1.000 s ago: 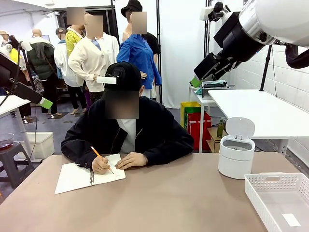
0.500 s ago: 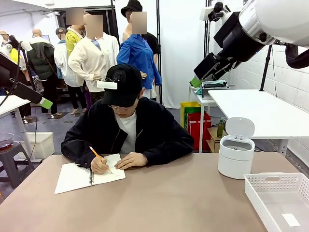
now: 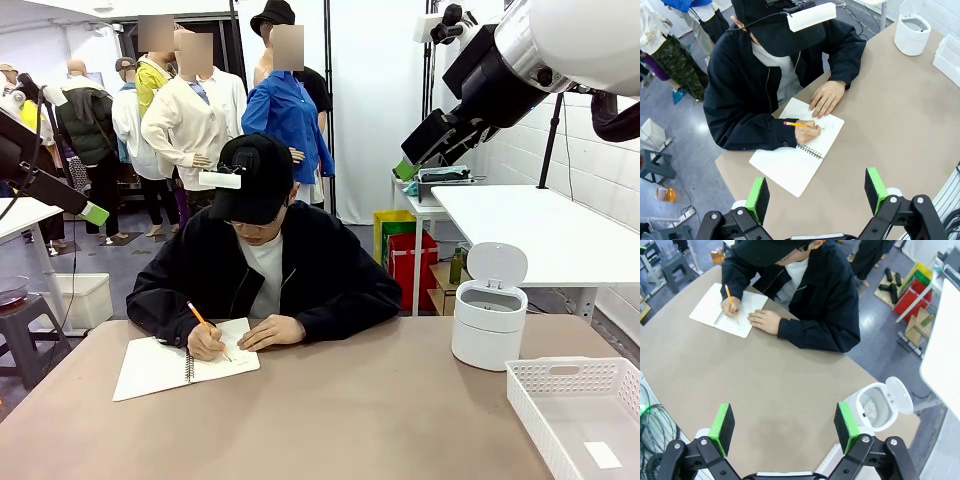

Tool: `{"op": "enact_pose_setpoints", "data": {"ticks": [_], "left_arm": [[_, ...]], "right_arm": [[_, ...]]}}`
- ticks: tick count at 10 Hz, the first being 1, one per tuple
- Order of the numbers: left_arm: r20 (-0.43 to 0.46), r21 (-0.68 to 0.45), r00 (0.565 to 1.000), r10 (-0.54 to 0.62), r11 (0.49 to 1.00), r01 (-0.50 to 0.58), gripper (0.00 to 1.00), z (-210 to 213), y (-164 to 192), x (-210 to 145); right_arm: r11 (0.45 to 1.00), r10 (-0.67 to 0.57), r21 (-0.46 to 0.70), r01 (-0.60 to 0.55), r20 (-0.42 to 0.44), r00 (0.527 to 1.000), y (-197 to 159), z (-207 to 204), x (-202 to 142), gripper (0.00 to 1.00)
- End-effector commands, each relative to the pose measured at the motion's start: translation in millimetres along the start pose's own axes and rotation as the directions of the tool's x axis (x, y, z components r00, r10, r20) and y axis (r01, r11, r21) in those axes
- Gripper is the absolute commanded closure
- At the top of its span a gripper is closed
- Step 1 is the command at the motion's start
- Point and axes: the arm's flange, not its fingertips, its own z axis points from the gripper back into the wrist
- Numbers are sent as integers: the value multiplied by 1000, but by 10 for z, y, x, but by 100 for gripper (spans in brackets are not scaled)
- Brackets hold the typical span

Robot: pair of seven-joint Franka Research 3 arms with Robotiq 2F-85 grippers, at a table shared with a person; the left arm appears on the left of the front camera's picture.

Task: Sort the paper based on its condition.
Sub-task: If a person hands you a paper, place it in the Organizing basket , and if it's crumpled, put it in the Trash can.

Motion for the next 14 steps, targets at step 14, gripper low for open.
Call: {"op": "enact_pose_setpoints", "data": {"ticks": [14], "left_arm": [[14, -5, 1000, 4, 1000, -4, 0, -18, 6, 5]], "right_arm": [[1000, 0, 0, 0, 0, 1000, 1, 0, 0, 0]]}}
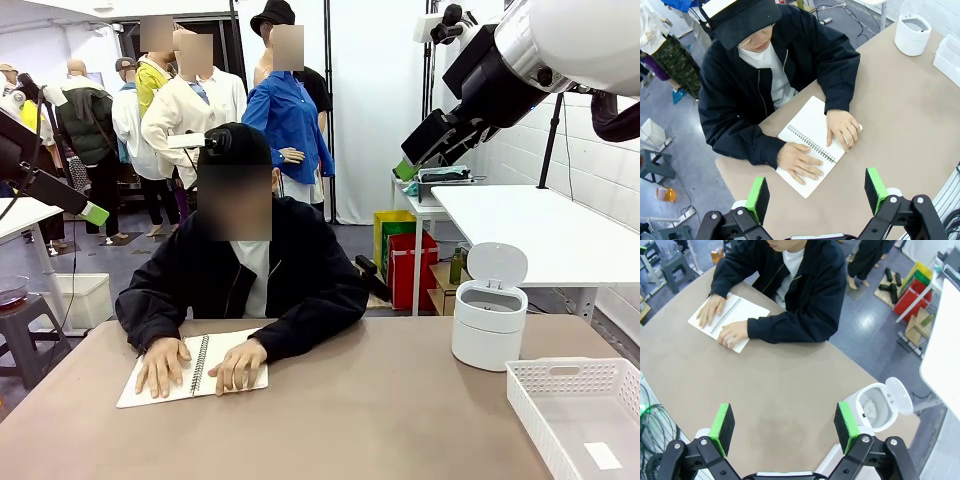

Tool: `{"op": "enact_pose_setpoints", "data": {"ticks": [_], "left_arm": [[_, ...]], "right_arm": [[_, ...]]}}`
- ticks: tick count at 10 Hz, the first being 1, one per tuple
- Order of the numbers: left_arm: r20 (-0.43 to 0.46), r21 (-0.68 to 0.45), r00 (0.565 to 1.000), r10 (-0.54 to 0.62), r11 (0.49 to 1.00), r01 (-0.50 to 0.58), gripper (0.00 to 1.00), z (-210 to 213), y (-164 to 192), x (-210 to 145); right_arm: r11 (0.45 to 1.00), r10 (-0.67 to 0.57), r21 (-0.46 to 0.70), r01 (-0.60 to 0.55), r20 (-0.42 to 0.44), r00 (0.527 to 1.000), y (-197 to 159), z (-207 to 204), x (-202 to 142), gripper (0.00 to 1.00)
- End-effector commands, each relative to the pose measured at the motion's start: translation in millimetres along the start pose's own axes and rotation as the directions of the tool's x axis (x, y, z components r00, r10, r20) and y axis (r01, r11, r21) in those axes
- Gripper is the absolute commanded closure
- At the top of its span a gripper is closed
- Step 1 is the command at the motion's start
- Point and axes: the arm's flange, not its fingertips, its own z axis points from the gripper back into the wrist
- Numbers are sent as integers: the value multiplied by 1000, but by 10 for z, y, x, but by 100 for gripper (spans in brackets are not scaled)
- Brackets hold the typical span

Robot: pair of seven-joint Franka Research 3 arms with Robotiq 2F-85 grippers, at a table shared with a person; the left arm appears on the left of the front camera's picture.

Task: Sort the paper based on its condition.
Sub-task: If a person hands you a paper, place it in the Organizing basket , and if it's crumpled, put it in the Trash can.

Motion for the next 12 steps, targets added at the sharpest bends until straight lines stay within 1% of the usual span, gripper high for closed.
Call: {"op": "enact_pose_setpoints", "data": {"ticks": [1, 12], "left_arm": [[14, -5, 1000, 4, 1000, -4, 0, -18, 5, 5], [14, -5, 1000, 4, 1000, -4, 0, -18, 5, 5]], "right_arm": [[1000, 0, 0, 0, 0, 1000, 1, 0, 0, 0], [1000, 0, 0, 0, 0, 1000, 1, 0, 0, 0]]}}
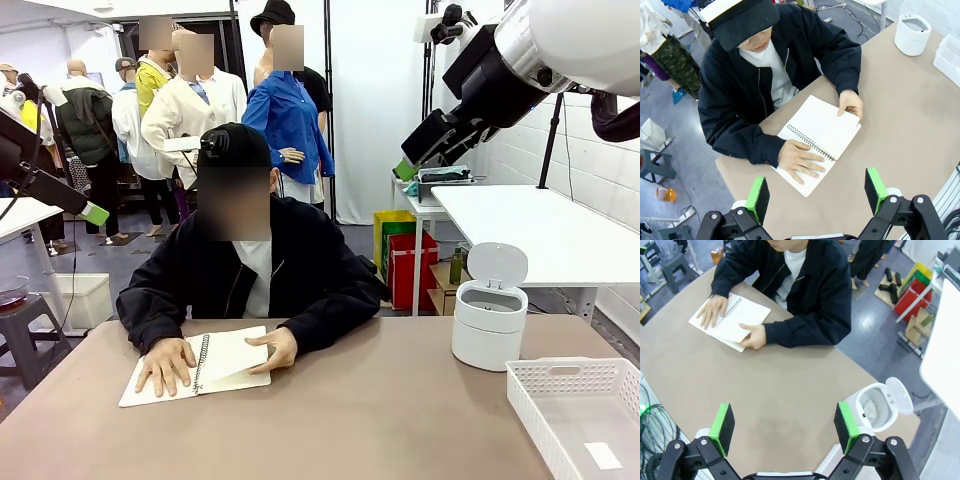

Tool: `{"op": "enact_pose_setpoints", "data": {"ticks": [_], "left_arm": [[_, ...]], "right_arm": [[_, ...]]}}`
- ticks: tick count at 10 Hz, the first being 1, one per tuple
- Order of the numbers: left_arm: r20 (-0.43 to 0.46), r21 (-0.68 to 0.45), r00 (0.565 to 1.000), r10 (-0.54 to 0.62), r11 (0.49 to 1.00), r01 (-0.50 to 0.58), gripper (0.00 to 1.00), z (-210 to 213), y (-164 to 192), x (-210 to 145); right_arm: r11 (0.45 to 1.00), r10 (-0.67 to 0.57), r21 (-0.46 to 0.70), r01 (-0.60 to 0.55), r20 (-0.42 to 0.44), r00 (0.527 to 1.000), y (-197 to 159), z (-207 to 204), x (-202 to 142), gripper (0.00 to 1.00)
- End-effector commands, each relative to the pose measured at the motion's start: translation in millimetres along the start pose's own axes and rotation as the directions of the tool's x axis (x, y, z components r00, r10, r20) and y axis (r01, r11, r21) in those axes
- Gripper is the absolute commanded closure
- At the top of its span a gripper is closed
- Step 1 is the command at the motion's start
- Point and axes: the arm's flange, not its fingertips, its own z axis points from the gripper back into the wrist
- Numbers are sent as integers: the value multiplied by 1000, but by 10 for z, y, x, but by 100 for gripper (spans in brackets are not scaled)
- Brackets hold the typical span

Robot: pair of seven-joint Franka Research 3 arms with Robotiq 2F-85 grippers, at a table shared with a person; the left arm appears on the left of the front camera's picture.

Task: Sort the paper based on its condition.
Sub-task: If a person hands you a paper, place it in the Organizing basket , and if it's crumpled, put it in the Trash can.

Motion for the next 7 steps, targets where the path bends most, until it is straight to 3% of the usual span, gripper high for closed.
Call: {"op": "enact_pose_setpoints", "data": {"ticks": [1, 7], "left_arm": [[14, -5, 1000, 4, 1000, -4, 0, -19, 5, 5], [14, -5, 1000, 4, 1000, -4, 0, -19, 5, 5]], "right_arm": [[1000, 0, 0, 0, 0, 1000, 1, 0, 0, 0], [1000, 0, 0, 0, 0, 1000, 1, 0, 0, 0]]}}
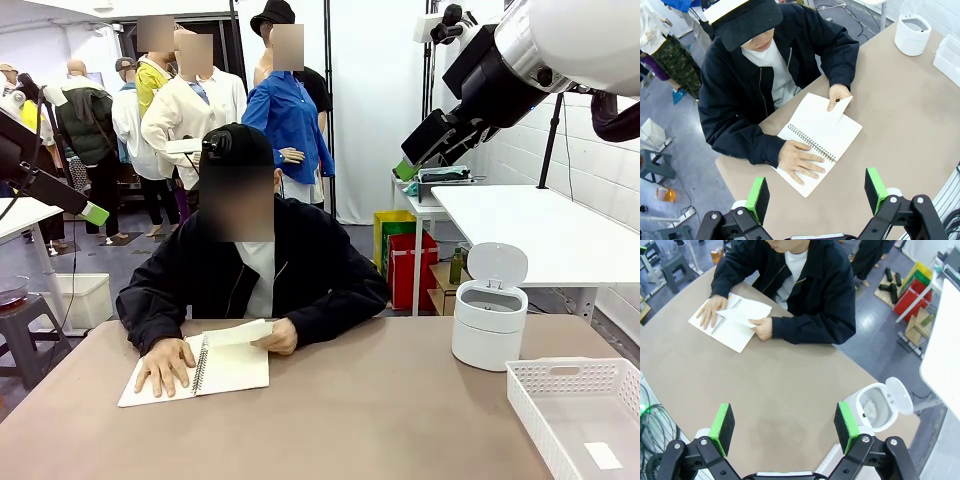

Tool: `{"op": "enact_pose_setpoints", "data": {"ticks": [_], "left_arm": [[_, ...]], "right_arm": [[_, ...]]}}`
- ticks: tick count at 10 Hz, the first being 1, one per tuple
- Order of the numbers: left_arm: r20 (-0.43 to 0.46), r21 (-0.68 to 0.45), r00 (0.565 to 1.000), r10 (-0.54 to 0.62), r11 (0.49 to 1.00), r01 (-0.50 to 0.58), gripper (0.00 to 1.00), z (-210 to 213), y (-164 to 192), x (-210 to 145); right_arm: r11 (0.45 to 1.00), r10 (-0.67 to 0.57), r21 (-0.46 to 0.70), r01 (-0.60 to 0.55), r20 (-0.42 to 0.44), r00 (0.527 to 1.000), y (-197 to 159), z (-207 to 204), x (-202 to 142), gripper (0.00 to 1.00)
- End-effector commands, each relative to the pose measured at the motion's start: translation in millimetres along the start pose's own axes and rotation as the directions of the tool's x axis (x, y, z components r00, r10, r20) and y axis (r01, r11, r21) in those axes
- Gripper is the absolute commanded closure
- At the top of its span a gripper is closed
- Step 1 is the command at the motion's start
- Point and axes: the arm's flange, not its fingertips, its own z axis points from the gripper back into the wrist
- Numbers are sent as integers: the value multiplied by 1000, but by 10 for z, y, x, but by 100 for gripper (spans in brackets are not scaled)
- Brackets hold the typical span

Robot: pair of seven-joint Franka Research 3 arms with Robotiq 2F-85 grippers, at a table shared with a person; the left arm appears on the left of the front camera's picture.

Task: Sort the paper based on its condition.
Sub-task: If a person hands you a paper, place it in the Organizing basket , and if it's crumpled, put it in the Trash can.

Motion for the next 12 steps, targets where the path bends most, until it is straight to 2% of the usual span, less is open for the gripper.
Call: {"op": "enact_pose_setpoints", "data": {"ticks": [1, 12], "left_arm": [[14, -5, 1000, 4, 1000, -4, 0, -18, 5, 5], [14, -5, 1000, 4, 1000, -4, 0, -18, 5, 5]], "right_arm": [[1000, 0, 0, 0, 0, 1000, 1, 0, 0, 0], [1000, 0, 0, 0, 0, 1000, 1, 0, 0, 0]]}}
